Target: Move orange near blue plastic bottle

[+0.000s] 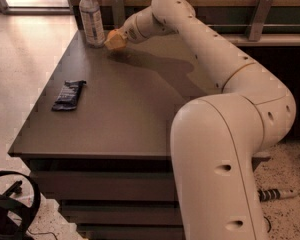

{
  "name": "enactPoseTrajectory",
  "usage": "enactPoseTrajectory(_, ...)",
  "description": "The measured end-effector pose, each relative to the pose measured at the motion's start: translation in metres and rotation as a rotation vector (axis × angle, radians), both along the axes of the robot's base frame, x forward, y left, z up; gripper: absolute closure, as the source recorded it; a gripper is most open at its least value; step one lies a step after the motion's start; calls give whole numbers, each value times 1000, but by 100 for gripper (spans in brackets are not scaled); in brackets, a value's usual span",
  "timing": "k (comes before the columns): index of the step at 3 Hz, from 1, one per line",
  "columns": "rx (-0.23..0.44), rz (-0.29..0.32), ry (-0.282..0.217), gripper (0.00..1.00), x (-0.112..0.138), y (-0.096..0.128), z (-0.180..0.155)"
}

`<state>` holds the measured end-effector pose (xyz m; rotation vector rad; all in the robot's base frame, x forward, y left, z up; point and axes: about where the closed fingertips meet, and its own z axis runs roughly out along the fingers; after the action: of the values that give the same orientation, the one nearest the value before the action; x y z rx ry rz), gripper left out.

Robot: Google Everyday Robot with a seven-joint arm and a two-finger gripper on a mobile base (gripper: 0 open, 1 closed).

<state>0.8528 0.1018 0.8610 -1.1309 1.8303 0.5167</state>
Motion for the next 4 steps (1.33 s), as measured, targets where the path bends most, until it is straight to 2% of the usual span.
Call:
enactPoseTrajectory(2, -63, -48, 20, 100, 18, 0, -29)
enactPoseTrajectory(3, -65, -48, 21, 84, 18, 0, -30)
enactPoseTrajectory(4, -66, -48, 21, 61, 18, 0, -28)
